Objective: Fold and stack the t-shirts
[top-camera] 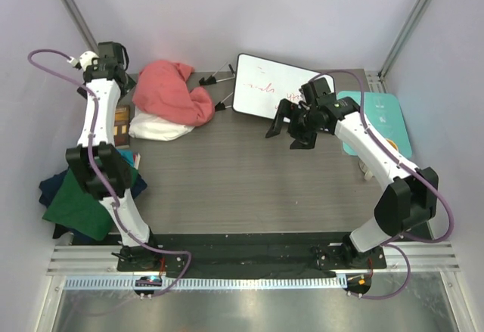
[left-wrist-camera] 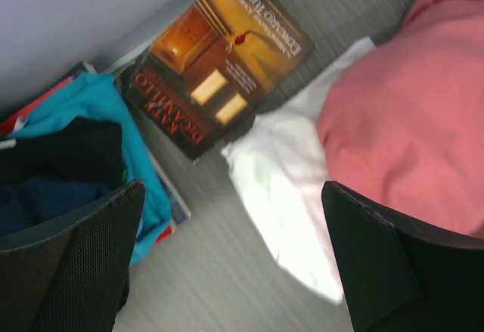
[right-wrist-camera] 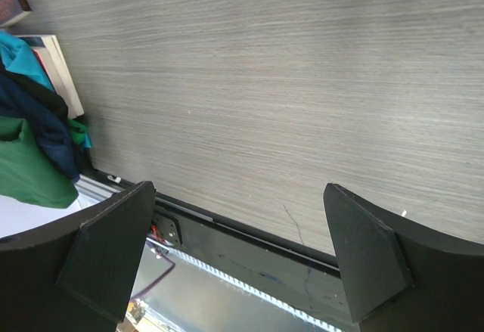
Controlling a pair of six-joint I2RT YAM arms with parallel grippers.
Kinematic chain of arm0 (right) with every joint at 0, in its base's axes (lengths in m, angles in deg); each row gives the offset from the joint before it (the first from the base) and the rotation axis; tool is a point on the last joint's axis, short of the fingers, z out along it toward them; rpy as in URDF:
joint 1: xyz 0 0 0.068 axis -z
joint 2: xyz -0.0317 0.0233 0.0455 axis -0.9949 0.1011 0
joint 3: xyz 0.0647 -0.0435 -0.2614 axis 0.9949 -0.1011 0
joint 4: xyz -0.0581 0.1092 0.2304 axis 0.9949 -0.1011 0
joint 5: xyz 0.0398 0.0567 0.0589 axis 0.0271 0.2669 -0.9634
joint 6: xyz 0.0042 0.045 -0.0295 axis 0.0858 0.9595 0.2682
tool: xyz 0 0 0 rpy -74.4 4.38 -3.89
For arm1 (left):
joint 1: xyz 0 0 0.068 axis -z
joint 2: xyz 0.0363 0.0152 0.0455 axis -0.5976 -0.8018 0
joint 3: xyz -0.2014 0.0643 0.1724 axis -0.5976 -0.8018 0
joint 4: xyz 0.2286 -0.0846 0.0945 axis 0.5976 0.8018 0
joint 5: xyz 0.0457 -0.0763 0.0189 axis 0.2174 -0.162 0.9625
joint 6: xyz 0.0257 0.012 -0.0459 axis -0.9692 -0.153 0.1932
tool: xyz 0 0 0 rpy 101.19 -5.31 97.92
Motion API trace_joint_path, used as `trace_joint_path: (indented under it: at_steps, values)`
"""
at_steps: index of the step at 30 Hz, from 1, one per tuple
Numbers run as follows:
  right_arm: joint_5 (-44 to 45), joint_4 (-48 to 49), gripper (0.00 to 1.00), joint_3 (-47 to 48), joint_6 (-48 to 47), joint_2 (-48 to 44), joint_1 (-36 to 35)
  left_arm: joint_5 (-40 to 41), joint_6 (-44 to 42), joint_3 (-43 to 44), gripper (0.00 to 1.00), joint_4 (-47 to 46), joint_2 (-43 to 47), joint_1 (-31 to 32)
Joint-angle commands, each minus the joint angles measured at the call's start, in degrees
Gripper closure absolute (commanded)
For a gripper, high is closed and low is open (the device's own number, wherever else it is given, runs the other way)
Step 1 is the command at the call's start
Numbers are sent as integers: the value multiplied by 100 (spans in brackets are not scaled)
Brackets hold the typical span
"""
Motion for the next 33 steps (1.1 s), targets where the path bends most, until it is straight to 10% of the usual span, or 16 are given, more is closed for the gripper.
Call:
trace_joint_path:
  at_steps: [1, 33]
  values:
    - [178, -279, 0, 27, -161, -428, -9, 187, -82, 1335, 0, 277, -1144, -467]
    - [135, -701, 0, 35, -161, -69, -9, -507, -1408, 1412, 0, -51, -3476, -960]
